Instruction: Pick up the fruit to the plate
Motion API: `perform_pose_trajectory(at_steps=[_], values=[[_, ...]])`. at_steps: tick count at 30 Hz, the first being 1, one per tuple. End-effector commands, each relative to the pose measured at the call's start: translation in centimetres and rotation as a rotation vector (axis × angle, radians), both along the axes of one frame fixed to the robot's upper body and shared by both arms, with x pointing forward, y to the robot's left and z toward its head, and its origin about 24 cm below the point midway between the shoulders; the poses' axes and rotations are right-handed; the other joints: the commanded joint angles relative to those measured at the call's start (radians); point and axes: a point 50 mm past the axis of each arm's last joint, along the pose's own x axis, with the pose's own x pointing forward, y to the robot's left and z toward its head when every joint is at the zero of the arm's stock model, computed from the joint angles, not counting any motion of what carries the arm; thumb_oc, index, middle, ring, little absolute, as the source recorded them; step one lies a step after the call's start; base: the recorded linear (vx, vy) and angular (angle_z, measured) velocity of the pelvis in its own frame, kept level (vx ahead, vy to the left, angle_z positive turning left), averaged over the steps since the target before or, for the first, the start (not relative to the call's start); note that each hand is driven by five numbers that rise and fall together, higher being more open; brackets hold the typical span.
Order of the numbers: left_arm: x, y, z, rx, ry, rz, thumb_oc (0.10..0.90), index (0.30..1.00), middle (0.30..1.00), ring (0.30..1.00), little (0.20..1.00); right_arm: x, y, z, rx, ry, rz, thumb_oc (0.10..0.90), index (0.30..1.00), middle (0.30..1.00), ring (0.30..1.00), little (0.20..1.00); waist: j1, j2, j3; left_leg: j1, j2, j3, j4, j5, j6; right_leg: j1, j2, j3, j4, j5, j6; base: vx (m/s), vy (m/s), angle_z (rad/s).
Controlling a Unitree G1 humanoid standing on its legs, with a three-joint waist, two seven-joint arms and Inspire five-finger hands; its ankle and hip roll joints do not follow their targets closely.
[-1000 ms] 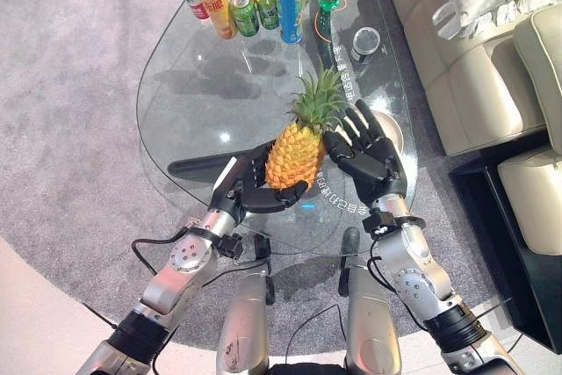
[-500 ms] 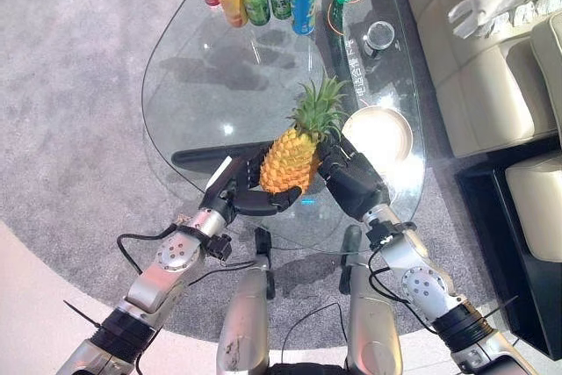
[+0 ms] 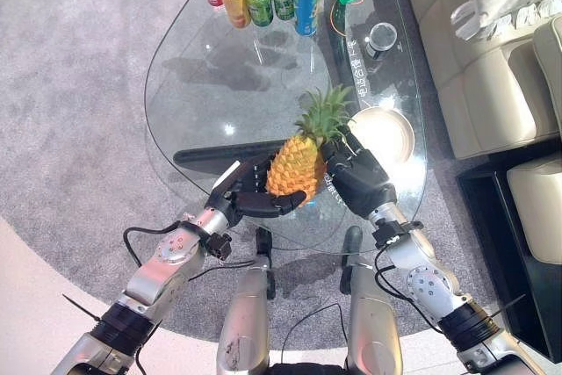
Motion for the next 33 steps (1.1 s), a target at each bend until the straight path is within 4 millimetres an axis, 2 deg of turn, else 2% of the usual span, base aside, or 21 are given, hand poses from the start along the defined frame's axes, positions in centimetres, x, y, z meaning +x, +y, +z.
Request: perform_pose_trajectory(at_steps=[1,7,14,18,25,33], values=[[-1.9,-4.0,3.1,-0.075,-0.123,-0.311,0.100,0.300,0.300,0.300,0.200,0.1,2.0,7.2,0.170,-0.374,0.106,0.800,0.900,0.900,0.900,0.900,-0.022,-0.010,-0.024,-0.039,-0.128,0.068,0.124,-0.112,0.052,0.061,0.099,-0.093,-0.061,-0.009,-0.024,0.00,0.000,0.00],[-1.8,-4.0,2.1,-0.094,-0.043,-0.322,0.100,0.300,0.300,0.300,0.200,0.3,1.3,8.3,0.233,-0.464,0.096,0.800,0.900,0.900,0.900,0.900,-0.025,-0.007,-0.024,-0.041,-0.128,0.071,0.126,-0.116,0.051,0.058,0.095,-0.093,-0.065,-0.004,-0.020,0.00,0.000,0.00],[-1.9,-3.9,1.4,-0.132,-0.011,-0.308,0.100,0.300,0.300,0.300,0.200,-0.9,1.5,9.2,0.381,-0.600,0.240,0.800,0.900,0.900,0.900,0.900,-0.029,-0.001,-0.024,-0.043,-0.133,0.073,0.123,-0.123,0.055,0.056,0.091,-0.093,-0.075,-0.001,-0.017,0.00,0.002,-0.01],[-2.0,-3.9,1.4,-0.126,-0.014,-0.311,0.100,0.300,0.300,0.300,0.200,-1.1,1.8,8.9,0.336,-0.571,0.240,0.800,0.900,0.900,0.900,0.900,-0.031,0.000,-0.024,-0.045,-0.134,0.073,0.123,-0.124,0.055,0.056,0.091,-0.092,-0.079,0.001,-0.017,0.00,0.000,0.00],[-1.9,-3.8,1.7,-0.108,-0.034,-0.314,0.100,0.300,0.300,0.300,0.200,-0.7,2.6,7.0,0.186,-0.442,0.271,0.800,0.900,0.900,0.900,0.900,-0.035,0.000,-0.024,-0.049,-0.136,0.066,0.116,-0.117,0.054,0.050,0.094,-0.083,-0.081,0.004,-0.019,0.00,0.000,0.00],[-2.0,-4.0,1.1,-0.041,0.022,-0.366,0.100,0.300,0.300,0.300,0.200,-0.5,3.5,6.6,0.038,-0.407,0.284,0.800,0.900,0.900,0.900,0.900,-0.030,-0.001,-0.024,-0.057,-0.141,0.053,0.111,-0.110,0.055,0.042,0.094,-0.081,-0.082,0.009,-0.017,0.00,0.000,0.00]])
